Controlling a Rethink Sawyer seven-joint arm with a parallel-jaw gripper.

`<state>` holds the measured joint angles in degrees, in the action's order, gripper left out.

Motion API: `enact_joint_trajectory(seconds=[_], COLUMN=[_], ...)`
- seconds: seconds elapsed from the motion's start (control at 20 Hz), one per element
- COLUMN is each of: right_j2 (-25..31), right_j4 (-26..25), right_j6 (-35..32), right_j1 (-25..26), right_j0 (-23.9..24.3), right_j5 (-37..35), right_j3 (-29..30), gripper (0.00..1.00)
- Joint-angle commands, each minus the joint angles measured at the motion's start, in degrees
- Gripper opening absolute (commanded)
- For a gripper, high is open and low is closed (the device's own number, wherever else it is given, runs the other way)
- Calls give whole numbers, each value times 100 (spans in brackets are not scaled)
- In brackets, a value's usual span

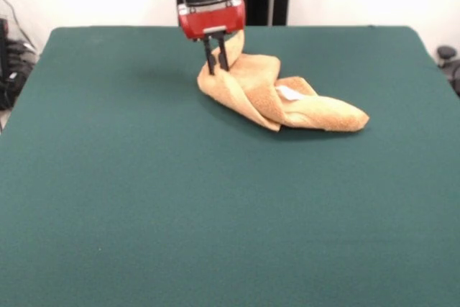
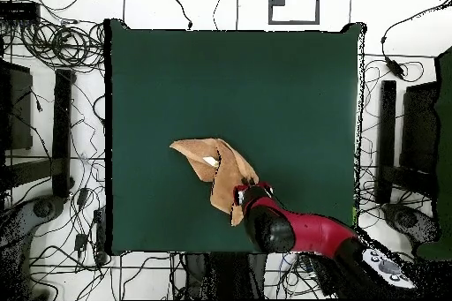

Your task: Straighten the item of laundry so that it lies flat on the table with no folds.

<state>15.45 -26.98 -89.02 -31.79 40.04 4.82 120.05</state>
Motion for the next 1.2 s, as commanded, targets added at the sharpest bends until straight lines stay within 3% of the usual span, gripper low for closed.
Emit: enact_joint_trajectory(seconds=[0.05, 0.75, 1.2], right_j2=[-36, -248, -248], right_j4=[680, 877, 818], right_j6=[-1131, -510, -525], right_j1=[7, -685, -918], right_j0=[-83, -181, -147], right_j5=[-926, -2429, -2887], right_j3=[119, -384, -355], gripper=[0, 0, 0])
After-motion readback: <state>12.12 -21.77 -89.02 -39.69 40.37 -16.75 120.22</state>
